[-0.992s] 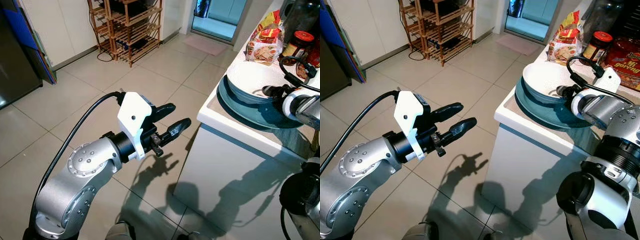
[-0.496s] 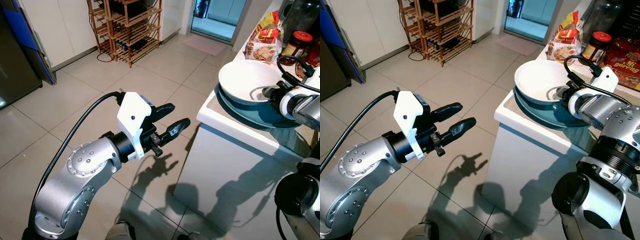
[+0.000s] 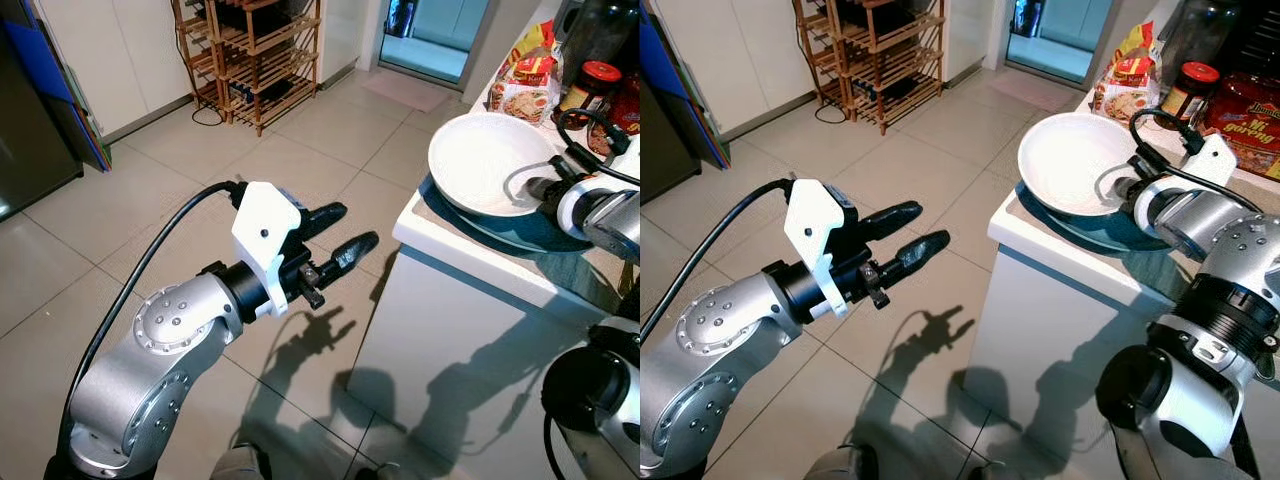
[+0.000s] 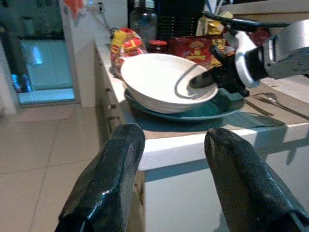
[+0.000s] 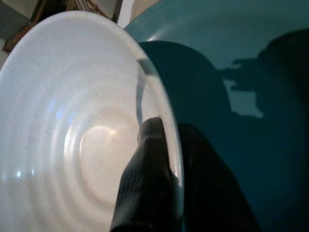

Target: Setting the table

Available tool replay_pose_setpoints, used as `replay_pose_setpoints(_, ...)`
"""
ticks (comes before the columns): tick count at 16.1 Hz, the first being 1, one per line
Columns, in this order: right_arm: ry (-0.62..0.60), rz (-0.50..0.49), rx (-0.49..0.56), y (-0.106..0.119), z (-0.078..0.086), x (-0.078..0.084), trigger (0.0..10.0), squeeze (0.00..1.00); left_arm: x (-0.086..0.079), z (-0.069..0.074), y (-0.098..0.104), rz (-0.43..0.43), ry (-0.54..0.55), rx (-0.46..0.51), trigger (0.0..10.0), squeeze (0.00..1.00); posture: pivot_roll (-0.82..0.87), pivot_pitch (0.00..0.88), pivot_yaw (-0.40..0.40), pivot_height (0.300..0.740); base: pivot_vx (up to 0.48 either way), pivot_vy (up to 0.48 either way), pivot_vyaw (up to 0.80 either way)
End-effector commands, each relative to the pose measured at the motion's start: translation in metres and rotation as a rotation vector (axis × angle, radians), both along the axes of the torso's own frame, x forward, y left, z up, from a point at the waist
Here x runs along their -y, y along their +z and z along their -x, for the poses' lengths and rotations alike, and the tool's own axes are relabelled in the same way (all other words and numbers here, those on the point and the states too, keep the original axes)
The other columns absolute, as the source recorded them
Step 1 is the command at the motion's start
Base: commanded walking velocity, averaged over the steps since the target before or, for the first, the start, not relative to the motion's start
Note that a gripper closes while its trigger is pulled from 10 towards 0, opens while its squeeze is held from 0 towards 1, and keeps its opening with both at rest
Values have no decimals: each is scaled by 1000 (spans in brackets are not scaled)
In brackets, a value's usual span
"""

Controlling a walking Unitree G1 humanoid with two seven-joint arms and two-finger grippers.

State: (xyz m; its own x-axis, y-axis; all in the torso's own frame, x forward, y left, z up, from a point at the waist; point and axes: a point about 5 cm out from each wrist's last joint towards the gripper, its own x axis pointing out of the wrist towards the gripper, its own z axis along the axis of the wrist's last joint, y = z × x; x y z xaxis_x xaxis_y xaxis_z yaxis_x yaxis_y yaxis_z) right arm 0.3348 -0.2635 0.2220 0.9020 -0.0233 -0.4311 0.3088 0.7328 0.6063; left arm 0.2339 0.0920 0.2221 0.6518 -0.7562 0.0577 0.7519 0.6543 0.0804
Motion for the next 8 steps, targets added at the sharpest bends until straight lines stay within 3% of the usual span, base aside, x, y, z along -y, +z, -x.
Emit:
replay_pose_setpoints(1,-22,0,87,18,2,2,0,0,-1,-3,0,-7,30,12,10000,0,2,44,-58,740,0,0,0)
replay_pose_setpoints(2,-42,-23,206,34,1,2,0,0,-6,-10,3,1,99,36,10000,0,0,45,-54,740,0,0,0)
replay_pose_setpoints(4,-28,0,295,46,0,0,0,0,-11,-17,6,6,167,64,10000,0,-5,48,-39,740,0,0,0)
replay_pose_setpoints(6,104,104,468,74,-4,-16,0,0,-23,-33,10,8,300,84,10000,0,-9,53,-21,740,0,0,0)
replay_pose_setpoints(7,104,104,468,74,-4,-16,0,0,-23,-33,10,8,300,84,10000,0,-9,53,-21,740,0,0,0)
replay_pose_setpoints(8,179,185,575,88,-4,-24,0,0,-29,-39,13,8,351,104,10000,0,-15,53,-12,740,0,0,0)
